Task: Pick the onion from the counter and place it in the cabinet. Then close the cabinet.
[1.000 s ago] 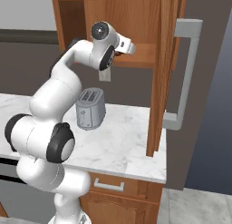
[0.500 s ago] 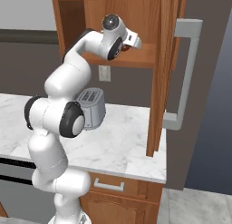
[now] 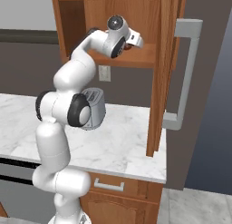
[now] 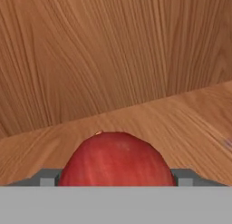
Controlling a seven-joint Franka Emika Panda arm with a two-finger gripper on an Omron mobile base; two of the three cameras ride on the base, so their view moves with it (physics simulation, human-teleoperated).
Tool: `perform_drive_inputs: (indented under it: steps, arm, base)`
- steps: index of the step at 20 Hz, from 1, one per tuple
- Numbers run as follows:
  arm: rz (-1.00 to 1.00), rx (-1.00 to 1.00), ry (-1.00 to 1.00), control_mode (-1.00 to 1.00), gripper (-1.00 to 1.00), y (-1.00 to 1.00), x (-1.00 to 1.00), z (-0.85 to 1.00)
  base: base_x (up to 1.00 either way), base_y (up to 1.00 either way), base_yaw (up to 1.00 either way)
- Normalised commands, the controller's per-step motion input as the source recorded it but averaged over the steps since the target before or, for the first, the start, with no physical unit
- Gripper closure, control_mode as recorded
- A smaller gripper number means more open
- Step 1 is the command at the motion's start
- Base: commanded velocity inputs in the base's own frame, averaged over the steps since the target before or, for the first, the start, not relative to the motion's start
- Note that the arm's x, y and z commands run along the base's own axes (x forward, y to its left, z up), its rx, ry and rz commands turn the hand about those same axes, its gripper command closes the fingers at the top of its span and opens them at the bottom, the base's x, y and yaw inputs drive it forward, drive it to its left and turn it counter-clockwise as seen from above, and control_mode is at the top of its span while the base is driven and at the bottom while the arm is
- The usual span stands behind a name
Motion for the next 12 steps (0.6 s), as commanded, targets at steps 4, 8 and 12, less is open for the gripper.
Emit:
perform_drive_inputs:
  steps: [4, 8, 12]
  arm:
    - [0.00, 0.00, 0.00, -1.00, -1.00, 0.00, -0.10, 0.03]
    - [0.00, 0.00, 0.00, -1.00, -1.00, 0.00, -0.20, -0.02]
    - [0.00, 0.00, 0.00, -1.00, -1.00, 0.01, -0.56, -0.01]
  base:
    - [0.00, 0.00, 0.00]
    - [0.00, 0.00, 0.00]
    - [0.00, 0.00, 0.00]
